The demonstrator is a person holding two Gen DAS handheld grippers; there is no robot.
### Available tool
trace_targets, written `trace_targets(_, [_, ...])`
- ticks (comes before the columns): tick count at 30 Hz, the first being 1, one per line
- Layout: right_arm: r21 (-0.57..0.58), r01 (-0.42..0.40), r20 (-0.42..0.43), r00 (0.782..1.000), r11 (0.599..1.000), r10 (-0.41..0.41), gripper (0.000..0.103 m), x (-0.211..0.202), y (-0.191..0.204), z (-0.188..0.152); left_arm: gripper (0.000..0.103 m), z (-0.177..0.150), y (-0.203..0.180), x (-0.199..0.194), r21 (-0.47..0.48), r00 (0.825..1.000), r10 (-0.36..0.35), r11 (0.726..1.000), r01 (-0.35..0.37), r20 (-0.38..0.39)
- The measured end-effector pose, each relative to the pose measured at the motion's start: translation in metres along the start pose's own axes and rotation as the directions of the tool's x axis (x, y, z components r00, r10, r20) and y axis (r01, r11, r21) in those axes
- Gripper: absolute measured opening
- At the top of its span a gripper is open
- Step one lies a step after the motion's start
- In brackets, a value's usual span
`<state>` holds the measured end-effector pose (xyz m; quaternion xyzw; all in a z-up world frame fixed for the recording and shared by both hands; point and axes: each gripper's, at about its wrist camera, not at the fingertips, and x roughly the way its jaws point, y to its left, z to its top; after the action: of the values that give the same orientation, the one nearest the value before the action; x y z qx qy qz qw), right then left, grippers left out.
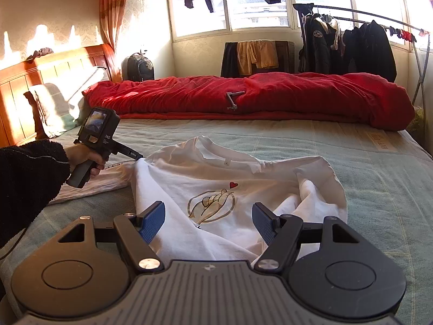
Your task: Fold clothes
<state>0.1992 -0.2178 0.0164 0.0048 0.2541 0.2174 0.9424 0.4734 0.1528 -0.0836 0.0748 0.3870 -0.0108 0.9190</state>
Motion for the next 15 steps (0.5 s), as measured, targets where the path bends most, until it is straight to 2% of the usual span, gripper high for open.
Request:
trace_targets(3, [-0.004, 0.0, 0.002, 1.0, 1.0, 0.0, 0.075, -0.003, 0.0, 0.0, 0.009, -0.002, 0.011, -0.018, -0.017, 1.0, -0.016, 1.0, 0.016, 0.015])
trace_targets(8, [0.007, -0.026, 0.024, 0.999, 1.0, 0.026, 0.075, -0.014, 0.006, 0.001, 0.011, -0.017, 0.048, -0.075, -0.035, 0.998, -0.024, 0.999, 0.026, 0.06])
trace_targets(10, [-0.004, -0.04, 0.03, 0.999, 0.999, 0.04, 0.075, -0.018, 0.01, 0.001, 0.026, -0.035, 0.069, -0.097, -0.06, 0.998, -0.031, 0.998, 0.035, 0.055])
trace_targets(11, [-0.008, -0.044, 0.034, 0.998, 0.999, 0.044, 0.075, -0.021, 0.013, 0.001, 0.038, -0.044, 0.08, -0.108, -0.072, 0.998, -0.036, 0.997, 0.04, 0.05])
trace_targets(12, [-0.012, -0.048, 0.039, 0.998, 0.999, 0.048, 0.075, -0.024, 0.015, 0.001, 0.041, -0.054, 0.09, -0.118, -0.083, 0.998, -0.033, 0.996, 0.037, 0.044])
trace_targets(15, [-0.014, -0.062, 0.05, 0.997, 0.998, 0.062, 0.075, -0.034, 0.021, 0.001, 0.042, -0.088, 0.121, -0.146, -0.13, 1.0, 0.002, 0.992, 0.001, 0.018])
